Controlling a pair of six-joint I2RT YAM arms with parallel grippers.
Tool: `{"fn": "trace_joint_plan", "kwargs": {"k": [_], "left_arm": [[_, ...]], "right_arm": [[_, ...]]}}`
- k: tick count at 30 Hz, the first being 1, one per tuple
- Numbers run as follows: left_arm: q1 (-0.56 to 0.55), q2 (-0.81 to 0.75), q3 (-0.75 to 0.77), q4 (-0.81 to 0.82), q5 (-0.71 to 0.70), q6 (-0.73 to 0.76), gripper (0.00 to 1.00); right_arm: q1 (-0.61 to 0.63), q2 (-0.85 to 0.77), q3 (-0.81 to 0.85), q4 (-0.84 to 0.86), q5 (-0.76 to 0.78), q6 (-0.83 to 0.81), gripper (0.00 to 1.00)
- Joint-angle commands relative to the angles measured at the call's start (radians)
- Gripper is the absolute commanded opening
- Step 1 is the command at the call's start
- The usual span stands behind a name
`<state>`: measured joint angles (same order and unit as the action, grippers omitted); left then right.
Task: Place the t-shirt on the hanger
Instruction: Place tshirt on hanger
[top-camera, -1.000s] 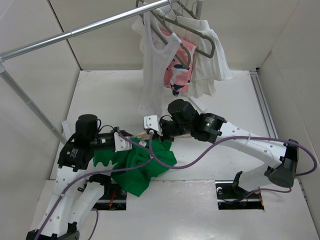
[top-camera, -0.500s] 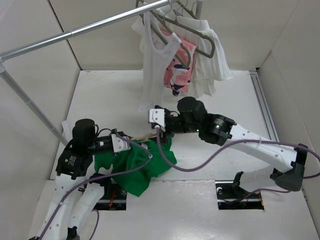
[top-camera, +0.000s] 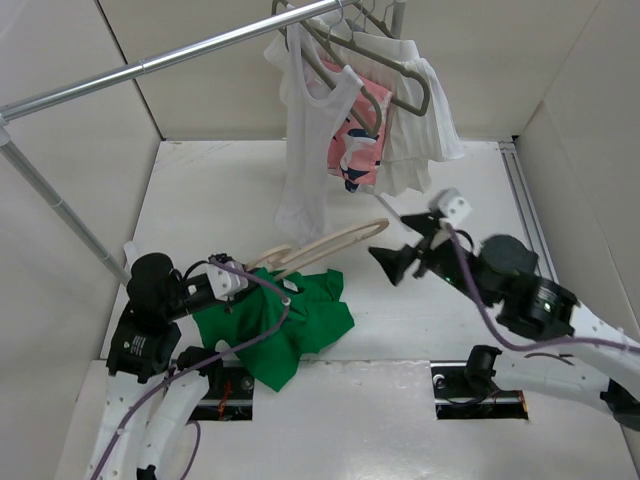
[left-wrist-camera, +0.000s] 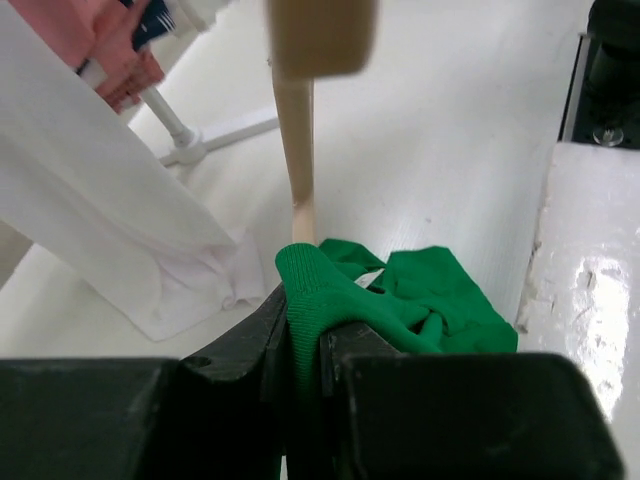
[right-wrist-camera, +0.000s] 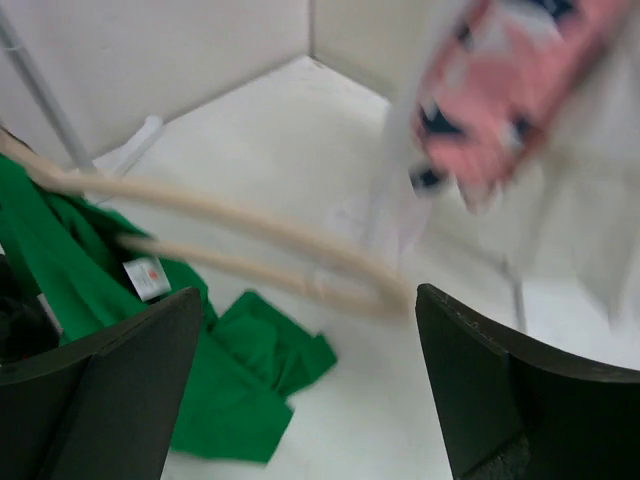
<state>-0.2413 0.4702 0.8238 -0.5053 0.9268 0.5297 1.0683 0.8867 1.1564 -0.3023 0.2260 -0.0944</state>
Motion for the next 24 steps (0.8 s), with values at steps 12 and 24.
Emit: {"fn": "trace_joint_plan", "kwargs": {"k": [12, 24], "left_arm": [[-0.006, -0.073, 0.014, 0.258, 0.099, -0.255, 0.0], [-0.006, -0.082, 0.032, 0.287, 0.119, -0.298, 0.0]], "right_arm": [[0.004, -0.097, -0.672, 0.678, -0.152, 0.5, 0.73], [0.004, 0.394, -0.616, 1.367, -0.297, 0.553, 0.84]]}}
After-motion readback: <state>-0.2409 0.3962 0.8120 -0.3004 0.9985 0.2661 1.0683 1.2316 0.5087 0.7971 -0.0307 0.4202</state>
